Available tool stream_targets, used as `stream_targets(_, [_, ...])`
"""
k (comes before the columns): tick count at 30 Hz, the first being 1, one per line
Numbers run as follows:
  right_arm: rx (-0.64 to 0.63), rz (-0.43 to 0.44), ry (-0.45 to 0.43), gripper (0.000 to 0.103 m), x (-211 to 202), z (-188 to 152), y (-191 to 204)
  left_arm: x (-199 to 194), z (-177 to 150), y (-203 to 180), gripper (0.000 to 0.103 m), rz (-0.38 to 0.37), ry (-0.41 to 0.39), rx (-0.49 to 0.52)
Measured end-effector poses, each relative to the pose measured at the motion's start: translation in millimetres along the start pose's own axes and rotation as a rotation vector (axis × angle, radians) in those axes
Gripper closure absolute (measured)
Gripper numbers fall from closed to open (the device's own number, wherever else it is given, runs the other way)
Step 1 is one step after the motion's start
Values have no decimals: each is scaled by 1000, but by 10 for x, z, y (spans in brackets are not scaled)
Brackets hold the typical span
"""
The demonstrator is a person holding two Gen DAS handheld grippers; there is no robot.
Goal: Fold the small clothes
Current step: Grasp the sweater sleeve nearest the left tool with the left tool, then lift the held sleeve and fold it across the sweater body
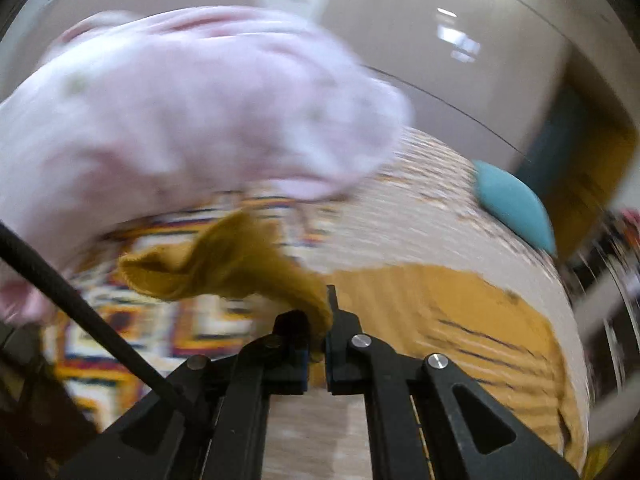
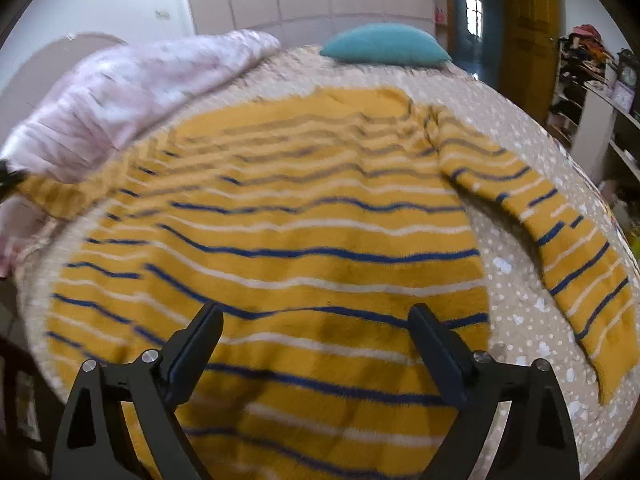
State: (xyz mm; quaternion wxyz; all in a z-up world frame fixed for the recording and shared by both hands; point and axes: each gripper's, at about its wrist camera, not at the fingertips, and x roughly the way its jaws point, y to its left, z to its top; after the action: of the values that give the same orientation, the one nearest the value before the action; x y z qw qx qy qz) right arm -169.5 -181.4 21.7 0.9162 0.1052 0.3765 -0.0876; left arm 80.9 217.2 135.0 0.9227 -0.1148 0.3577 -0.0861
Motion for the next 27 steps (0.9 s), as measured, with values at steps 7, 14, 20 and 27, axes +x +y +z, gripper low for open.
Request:
stream_targets(7, [73,-47,-92,7,-290,-1,-232,334,-383,-1586,98,-258,115,178])
stream_targets(14, [196,-53,-47,7,-206,-73,-589,683,-973,-2608,98,-360,228,288])
stream_targets(20, [221,-55,-25,7,-164,-132,-679,997,-1328,-3029,98,-359,301,347])
stream_targets(27, [217,-58,-16,7,-135,-168,-691,1024,-1428,-3118,98,-333,290,406])
